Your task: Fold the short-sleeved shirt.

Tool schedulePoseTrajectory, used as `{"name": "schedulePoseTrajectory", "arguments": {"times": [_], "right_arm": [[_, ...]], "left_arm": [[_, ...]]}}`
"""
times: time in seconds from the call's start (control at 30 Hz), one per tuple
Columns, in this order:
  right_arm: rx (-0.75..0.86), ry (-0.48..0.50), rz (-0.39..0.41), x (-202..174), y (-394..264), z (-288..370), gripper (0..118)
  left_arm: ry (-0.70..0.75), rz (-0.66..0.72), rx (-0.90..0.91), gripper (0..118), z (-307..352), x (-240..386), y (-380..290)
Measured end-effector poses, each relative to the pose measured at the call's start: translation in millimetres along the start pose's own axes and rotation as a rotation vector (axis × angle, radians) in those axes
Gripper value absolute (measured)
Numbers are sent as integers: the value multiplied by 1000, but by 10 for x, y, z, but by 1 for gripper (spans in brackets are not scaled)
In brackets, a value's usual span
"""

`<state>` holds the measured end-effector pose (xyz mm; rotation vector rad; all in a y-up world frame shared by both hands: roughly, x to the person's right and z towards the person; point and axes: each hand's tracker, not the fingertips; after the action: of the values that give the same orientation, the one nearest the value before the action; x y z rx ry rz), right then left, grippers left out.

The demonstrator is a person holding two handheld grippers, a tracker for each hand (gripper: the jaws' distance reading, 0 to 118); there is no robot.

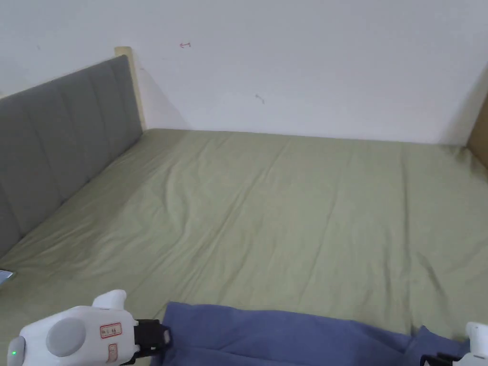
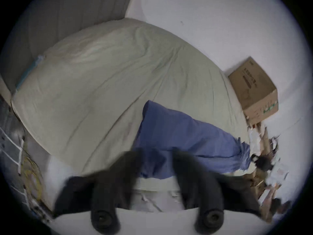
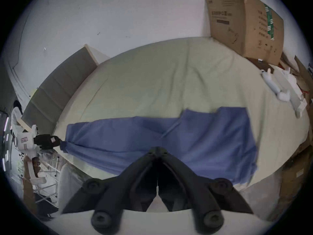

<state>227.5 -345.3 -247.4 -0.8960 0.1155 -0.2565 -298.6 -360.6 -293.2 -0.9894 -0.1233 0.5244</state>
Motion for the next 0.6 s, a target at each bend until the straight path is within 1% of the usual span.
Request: {"name": "schedulePoseTrajectory", "arguments": {"times": [0.03, 0.07, 0.1, 0.2, 0.33, 0.4, 0.43, 0.47, 0.5, 0.53, 0.57, 0.6], "right_arm": [[-9, 12, -1, -60, -25, -50, 0], [-19, 26, 0, -113, -40, -88, 0], [-29, 42, 0, -165, -52, -121, 0], [-48, 70, 6, -319, -79, -195, 0], [-71, 88, 19, -472, -69, -265, 0], [-82, 91, 27, -527, -64, -292, 0], [-88, 92, 29, -552, -63, -299, 0], [-94, 93, 30, -566, -61, -307, 0], [-98, 93, 30, -582, -60, -312, 0], [-101, 93, 28, -589, -61, -316, 0], [-105, 96, 25, -670, -65, -286, 0], [-107, 99, 22, -699, -74, -288, 0]], "left_arm": [[-19, 20, -9, 99, -29, -56, 1], [-35, 24, -18, 114, -66, -93, -6], [-23, 26, -12, 118, -103, -137, 8], [-30, 57, -25, 118, -251, -235, 23], [-99, 160, -116, 115, -548, -318, -28], [-38, 152, -81, 114, -584, -322, -30], [-51, 151, -84, 111, -584, -316, -26], [-55, 147, -78, 101, -575, -318, -21], [-51, 138, -73, 83, -564, -290, 3], [4, 95, -66, 83, -555, -262, 20], [87, 36, -60, 75, -557, -198, 23], [164, -19, -67, 53, -577, -144, 12]]}}
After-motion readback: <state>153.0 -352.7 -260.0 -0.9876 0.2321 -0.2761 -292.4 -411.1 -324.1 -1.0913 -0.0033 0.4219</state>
